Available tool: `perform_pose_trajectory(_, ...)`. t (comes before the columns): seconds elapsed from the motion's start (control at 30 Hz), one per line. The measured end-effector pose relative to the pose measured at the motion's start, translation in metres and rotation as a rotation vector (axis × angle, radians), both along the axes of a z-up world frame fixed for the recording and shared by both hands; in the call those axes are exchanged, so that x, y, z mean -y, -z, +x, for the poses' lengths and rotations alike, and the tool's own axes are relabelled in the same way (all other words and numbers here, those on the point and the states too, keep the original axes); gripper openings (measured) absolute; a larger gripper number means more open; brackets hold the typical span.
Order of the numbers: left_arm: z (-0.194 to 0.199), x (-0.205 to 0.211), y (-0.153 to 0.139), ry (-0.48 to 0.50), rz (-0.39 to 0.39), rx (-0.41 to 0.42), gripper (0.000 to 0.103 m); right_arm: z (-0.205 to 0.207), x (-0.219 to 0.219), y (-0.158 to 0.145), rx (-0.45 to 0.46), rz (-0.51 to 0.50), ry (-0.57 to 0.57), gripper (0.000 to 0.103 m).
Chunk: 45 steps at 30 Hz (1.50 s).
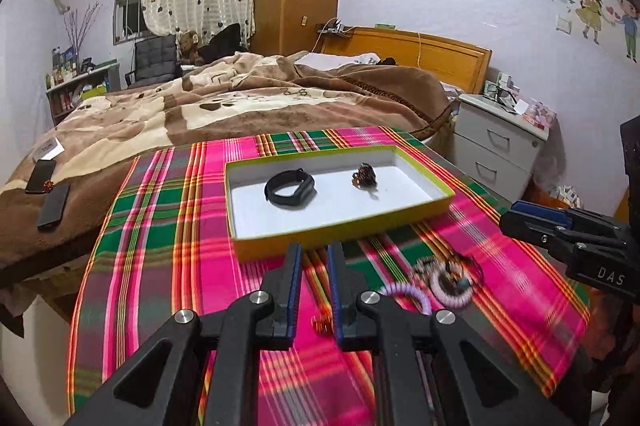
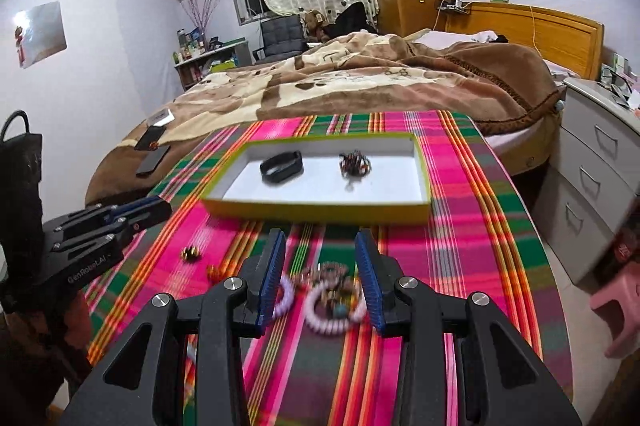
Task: Organize jewelry
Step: 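Move the left tool to the grey wire coil bracelet while the right tool approaches the teal-bead necklace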
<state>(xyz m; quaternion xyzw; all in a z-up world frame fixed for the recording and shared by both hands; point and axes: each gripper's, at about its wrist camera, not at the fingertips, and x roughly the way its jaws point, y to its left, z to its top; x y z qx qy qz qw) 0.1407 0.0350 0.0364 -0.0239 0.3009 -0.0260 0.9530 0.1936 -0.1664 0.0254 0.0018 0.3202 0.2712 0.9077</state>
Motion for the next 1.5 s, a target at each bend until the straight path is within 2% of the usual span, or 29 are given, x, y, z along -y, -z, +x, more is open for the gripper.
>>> perform_pose_trajectory(0.27,-0.036,0.003,0.009,0.013,-0.014,-0.009,0.012,-0.032,0.011,0.013,-0.009,-0.022,0.016,0.037)
perform_pose_trajectory(0.63,-0.061,0.013,0.023,0.074,-0.028,-0.031,0.012,-0.052,0.015,0.024,-0.028,-0.025,0.024,0.037)
perform_pose_trajectory(0.93,-0.065,0.023,0.038,0.108,-0.033,-0.082,0.013,-0.055,0.014,0.028,-0.035,-0.028,0.023,0.037)
perform_pose_trajectory(1.1,-0.064,0.029,0.047,0.133,-0.034,-0.113,0.02,-0.053,0.014,0.032,-0.042,-0.033,0.026,0.037)
perform_pose_trajectory(1.5,-0.054,0.039,0.068,0.159,-0.002,-0.189,0.021,-0.036,0.01,0.041,-0.059,-0.06,0.038,0.037)
